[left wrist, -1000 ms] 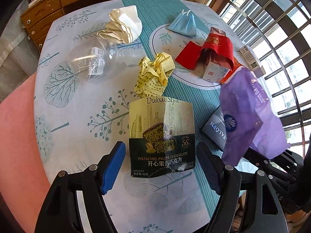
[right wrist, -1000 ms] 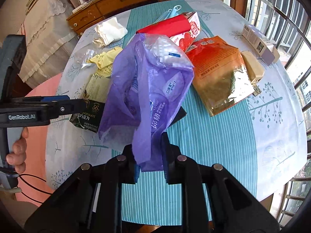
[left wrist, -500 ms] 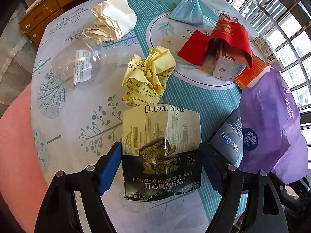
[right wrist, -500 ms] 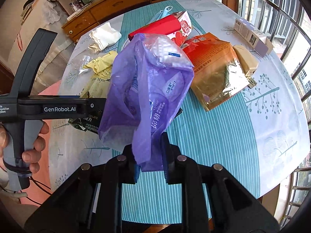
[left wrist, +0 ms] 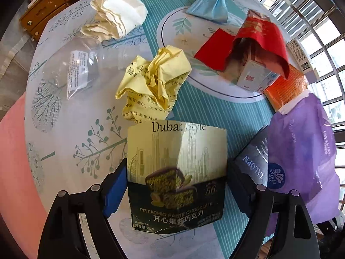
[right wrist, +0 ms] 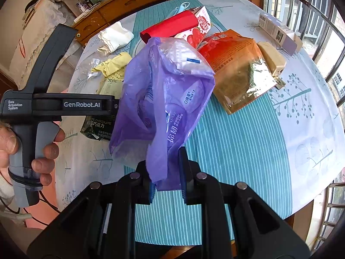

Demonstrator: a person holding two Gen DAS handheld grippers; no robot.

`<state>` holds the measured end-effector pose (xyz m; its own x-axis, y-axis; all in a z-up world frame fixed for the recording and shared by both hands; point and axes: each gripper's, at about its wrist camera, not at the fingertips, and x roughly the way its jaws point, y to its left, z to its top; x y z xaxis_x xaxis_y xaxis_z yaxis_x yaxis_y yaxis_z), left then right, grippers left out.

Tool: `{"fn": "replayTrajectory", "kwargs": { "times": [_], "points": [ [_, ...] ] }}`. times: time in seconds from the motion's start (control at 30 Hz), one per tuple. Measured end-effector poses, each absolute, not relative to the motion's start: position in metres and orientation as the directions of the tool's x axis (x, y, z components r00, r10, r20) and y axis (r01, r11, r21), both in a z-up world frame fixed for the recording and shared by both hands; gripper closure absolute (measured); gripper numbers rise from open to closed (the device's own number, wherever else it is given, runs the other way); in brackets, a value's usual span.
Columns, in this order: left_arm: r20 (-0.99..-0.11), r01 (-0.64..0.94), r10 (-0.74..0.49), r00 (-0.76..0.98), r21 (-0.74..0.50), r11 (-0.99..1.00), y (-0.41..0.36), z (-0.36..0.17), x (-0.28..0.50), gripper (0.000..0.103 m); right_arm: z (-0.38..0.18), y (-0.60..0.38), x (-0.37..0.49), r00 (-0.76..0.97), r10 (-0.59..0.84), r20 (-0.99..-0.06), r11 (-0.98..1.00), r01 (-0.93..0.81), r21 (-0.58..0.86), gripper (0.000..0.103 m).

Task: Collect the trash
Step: 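Carry the purple bag and Dubai Style box in both tools over the bin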

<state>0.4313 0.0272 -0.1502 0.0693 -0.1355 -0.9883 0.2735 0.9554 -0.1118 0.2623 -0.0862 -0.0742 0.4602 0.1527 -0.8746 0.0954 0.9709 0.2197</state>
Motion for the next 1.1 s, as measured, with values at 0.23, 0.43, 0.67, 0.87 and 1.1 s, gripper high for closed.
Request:
{"fn": "replayTrajectory", "kwargs": {
  "times": [0.23, 0.43, 0.67, 0.87, 1.1],
  "points": [
    [-0.987, 0.263, -0.143, 0.068, -0.121, 0.957, 0.017, -0.152, 0.425, 0.019, -0.072, -0.092, 0.253, 0.467, 0.16, -0.87, 0.969, 0.095, 0.229, 0.088],
    [-0.98, 0.274, -0.161, 0.115, -0.125, 0.954, 0.016, -0.131, 0.404, 0.021, -0.067, -0.099, 0.24, 0.473, 0.167, -0.865, 0.969, 0.085, 0.234, 0.088],
    [-0.964, 0.259, -0.175, 0.198, -0.121, 0.958, 0.017, -0.087, 0.351, 0.021, -0.053, -0.104, 0.22, 0.474, 0.198, -0.858, 0.974, 0.005, 0.228, 0.088],
    [-0.94, 0.183, -0.184, 0.287, -0.135, 0.974, 0.027, -0.046, 0.282, 0.02, -0.031, -0.11, 0.19, 0.471, 0.261, -0.842, 0.965, -0.131, 0.226, 0.088],
    [-0.912, 0.039, -0.168, 0.375, -0.165, 0.985, 0.018, -0.022, 0.182, 0.02, -0.012, -0.125, 0.129, 0.446, 0.319, -0.836, 0.93, -0.318, 0.185, 0.088]
  ]
}}
